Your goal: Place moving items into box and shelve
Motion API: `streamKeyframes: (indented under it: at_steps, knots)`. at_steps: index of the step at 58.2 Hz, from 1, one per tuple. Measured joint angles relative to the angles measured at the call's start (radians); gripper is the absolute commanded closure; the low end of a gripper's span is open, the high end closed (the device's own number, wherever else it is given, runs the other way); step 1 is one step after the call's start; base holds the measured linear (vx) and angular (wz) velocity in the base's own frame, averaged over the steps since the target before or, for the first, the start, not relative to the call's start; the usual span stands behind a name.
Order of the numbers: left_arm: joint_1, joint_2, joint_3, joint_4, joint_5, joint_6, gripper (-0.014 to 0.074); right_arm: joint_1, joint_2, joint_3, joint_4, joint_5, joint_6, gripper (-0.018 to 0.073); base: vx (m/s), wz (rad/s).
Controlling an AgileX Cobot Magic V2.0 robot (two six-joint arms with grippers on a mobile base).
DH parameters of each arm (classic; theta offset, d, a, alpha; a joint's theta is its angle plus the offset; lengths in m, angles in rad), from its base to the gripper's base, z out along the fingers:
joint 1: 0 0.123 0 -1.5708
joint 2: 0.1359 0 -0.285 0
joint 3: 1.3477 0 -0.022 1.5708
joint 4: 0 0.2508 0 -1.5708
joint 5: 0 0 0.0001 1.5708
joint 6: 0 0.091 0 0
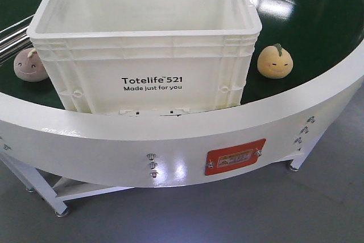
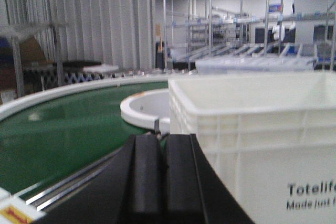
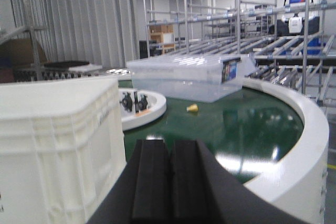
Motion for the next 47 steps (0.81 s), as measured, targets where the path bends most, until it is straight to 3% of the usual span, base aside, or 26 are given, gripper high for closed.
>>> streamKeyframes:
  at_steps: [8,21,32,39,47]
  knots:
    - [0.0,0.071,-0.207,0.0,0.12,0.0,0.061,0.0,0.101,-0.16,0.0,0.087,0.0,0.0575,0.0,0.0]
    - [0.0,0.304,-0.458,0.0,0.417,0.0,0.061,0.0,0.324,-0.338,0.0,0.229,0.0,0.0575,0.0,0.0]
    - [0.0,0.435,-0.471,0.0,0.56,0.0,0.061,0.0,0.469,-0.355,0.0,0.327,0.0,0.0575,0.0,0.0]
    - [0.0,0.479,-0.439,-0.004,0.585,-0.008,0.0606,0.0,0.542,-0.355,0.0,0.365,0.0,0.0571,0.0,0.0]
    - [0.0,0.517,-0.403,-0.007,0.598,-0.008,0.0519,0.0,0.622,-0.355,-0.004,0.384,-0.003,0.0493,0.0,0.0]
